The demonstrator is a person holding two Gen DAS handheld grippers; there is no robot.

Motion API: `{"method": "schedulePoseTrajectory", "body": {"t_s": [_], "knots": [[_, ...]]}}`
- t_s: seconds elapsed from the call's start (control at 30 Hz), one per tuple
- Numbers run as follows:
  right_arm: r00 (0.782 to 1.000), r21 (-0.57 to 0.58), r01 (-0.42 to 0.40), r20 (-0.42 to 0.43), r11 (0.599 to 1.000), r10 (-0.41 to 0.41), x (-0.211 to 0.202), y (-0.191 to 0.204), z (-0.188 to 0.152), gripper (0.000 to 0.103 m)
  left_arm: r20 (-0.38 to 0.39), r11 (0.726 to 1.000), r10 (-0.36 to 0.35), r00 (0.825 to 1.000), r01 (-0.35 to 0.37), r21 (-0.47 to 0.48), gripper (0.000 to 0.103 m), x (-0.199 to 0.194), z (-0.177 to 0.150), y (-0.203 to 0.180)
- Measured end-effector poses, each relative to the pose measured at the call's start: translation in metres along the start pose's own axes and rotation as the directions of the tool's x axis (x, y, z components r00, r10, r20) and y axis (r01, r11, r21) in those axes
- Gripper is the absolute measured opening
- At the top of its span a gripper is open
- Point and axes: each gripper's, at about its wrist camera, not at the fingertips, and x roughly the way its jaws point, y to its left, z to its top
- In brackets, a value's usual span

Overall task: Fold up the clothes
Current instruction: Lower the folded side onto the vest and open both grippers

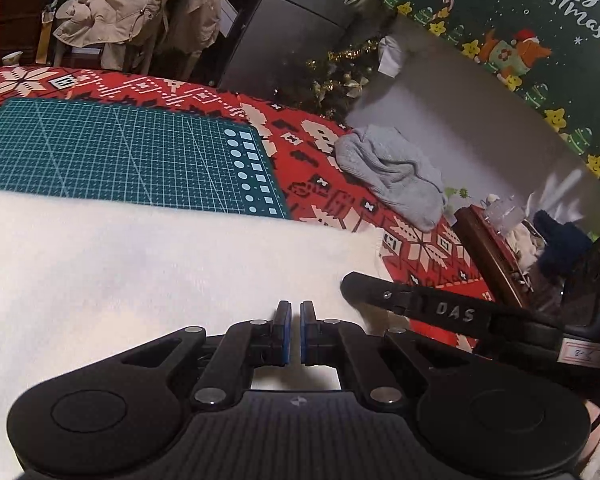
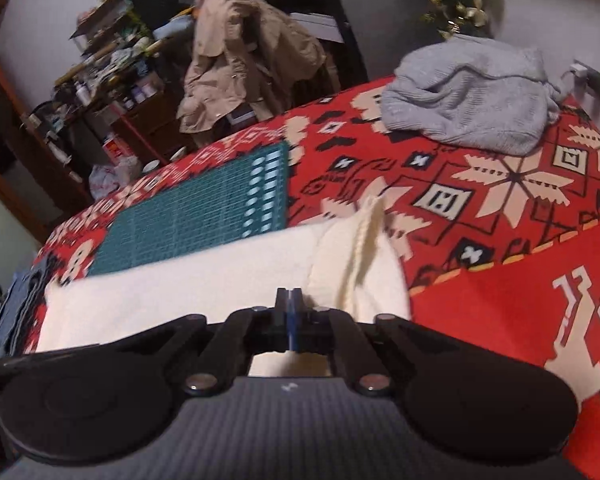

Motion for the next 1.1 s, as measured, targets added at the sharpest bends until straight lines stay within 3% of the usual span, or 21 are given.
{"method": "schedulePoseTrajectory", "body": {"t_s": [0.2, 0.57, 0.7, 0.8, 0.97, 1.1], "knots": [[0.999, -0.013, -0.035, 0.008, 0.999, 0.035, 0.01, 0.006, 0.015, 0.003, -0.003, 1.0, 0.0, 1.0, 0.0, -0.004, 0.002, 0.012, 0.012, 0.003], [0.999, 0.068, 0.02, 0.046, 0.998, -0.023, 0.041, -0.018, 0.038, 0.0, -0.011, 1.0, -0.012, 1.0, 0.012, -0.012, 0.002, 0.019, 0.015, 0.009], [0.994, 0.105, 0.053, 0.088, 0.993, -0.063, 0.025, -0.028, 0.042, 0.002, -0.021, 0.999, -0.027, 0.999, 0.027, -0.022, 0.003, 0.01, 0.012, 0.01], [0.994, 0.149, 0.025, 0.106, 0.988, -0.041, 0.001, -0.041, 0.039, 0.002, -0.031, 0.998, -0.063, 0.998, 0.062, -0.024, 0.003, 0.002, 0.007, 0.005], [0.999, 0.151, -0.027, 0.039, 0.988, 0.021, -0.029, -0.047, 0.014, 0.004, -0.066, 0.992, -0.127, 0.99, 0.128, 0.02, 0.003, -0.006, -0.014, -0.019], [1.0, 0.136, -0.001, -0.025, 0.991, 0.005, -0.036, -0.047, -0.01, 0.004, -0.115, 0.987, -0.136, 0.984, 0.144, 0.066, 0.003, -0.002, -0.033, -0.037]]}}
